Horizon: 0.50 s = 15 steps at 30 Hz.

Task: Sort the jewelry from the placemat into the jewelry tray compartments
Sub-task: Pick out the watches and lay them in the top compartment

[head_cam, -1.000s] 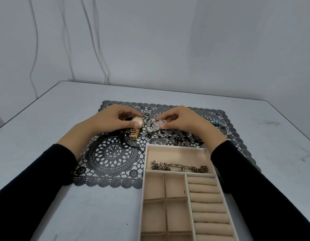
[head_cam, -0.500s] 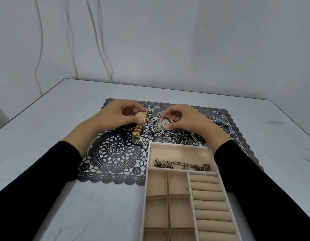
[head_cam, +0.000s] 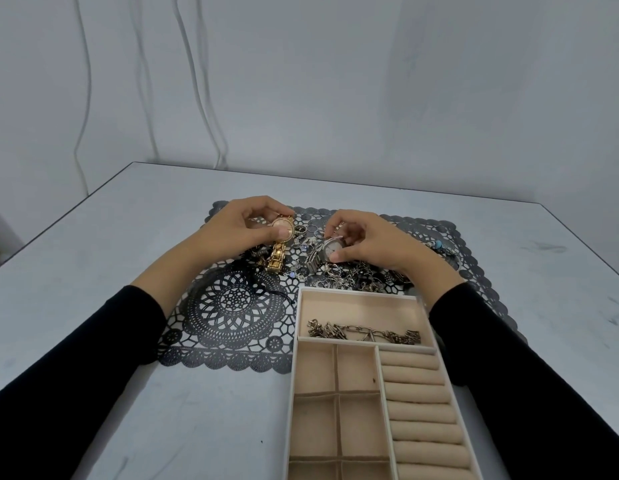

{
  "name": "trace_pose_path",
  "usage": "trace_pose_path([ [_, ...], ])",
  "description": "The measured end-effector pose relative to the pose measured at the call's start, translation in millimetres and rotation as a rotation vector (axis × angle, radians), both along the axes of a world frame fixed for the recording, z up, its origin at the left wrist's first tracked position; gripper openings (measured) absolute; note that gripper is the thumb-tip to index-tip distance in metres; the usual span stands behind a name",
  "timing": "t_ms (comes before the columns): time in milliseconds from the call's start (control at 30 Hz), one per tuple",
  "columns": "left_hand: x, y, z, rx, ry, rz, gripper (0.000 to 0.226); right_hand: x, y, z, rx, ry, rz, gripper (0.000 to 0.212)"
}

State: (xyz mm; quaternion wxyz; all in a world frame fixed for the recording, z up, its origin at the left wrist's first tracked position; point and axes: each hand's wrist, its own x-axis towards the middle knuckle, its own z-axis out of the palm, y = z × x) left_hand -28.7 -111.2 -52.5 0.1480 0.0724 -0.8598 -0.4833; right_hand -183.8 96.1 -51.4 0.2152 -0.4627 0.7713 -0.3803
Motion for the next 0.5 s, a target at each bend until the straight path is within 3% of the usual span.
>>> trace_pose_path([
  [500, -3.2, 2.0, -4.1, 0.103, 0.060, -0.015, 0.018, 3.1, 2.5, 7.3, -0.240, -0.131, -0.020, 0.026],
])
